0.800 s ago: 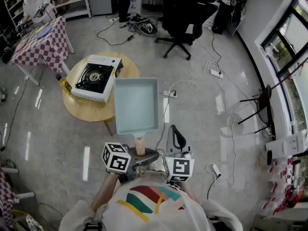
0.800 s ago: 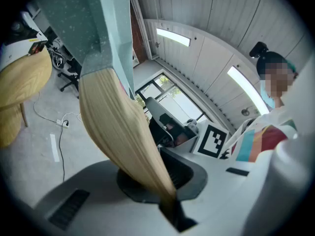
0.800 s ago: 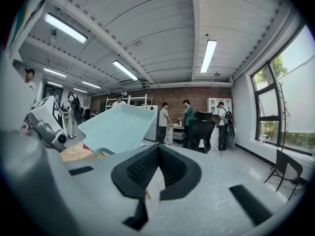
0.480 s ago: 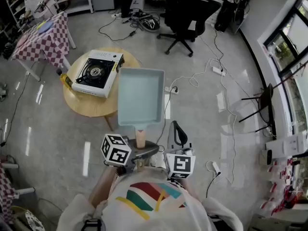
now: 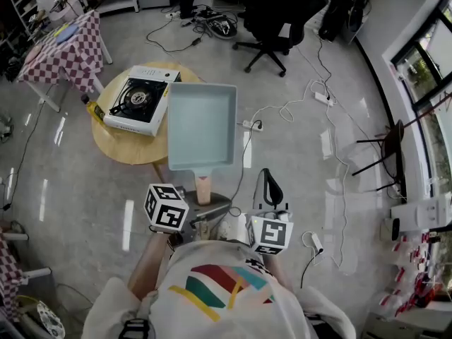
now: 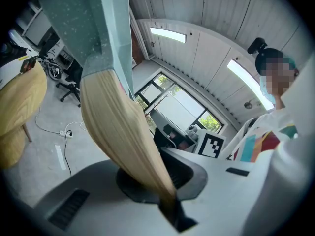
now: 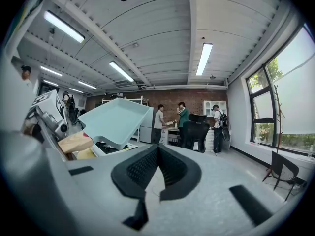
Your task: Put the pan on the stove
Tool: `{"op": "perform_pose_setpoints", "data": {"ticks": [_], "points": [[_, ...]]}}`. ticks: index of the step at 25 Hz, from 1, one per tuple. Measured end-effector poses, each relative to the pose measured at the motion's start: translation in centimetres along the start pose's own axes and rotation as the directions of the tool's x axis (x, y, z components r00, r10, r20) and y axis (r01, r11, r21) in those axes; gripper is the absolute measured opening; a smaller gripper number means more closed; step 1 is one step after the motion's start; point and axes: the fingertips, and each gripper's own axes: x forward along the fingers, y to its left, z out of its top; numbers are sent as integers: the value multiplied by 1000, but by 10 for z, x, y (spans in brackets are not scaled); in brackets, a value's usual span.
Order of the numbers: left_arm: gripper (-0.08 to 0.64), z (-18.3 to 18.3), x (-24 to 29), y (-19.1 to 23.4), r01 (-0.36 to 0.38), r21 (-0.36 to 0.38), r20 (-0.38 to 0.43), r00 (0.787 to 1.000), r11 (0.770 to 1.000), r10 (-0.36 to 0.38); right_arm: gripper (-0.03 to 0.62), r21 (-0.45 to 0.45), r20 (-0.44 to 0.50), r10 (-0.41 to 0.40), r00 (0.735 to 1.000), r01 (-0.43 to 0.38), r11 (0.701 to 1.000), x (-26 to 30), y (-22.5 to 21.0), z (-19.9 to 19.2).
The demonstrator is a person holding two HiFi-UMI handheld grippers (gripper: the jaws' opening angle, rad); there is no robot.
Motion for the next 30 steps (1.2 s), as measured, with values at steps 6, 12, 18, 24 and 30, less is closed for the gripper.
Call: {"op": "perform_pose_setpoints", "data": {"ticks": [6,12,18,24,30], "points": [[6,6,12,2,-21,0,26,999,1000,21,-2,-2,23,16,1000,-16,1000,8,-20,2],[6,13,34,7,-30,-22,71,997,999,31,-2,-3,29,45,999,-45,999,14,-36,-2],[6,9,58,6,-48,-10,78,996,999,48,-2,22,47,40,998,-41,999,12,-67,-10],[6,16,71,6,-41,10,55,998,999,40,-2,34,60,33,998,-35,999,8,-80,-7],[6,28,85,22,-46,60,11,999,997,45,-2,70,63,38,997,-43,997,20,-90,-18]]}}
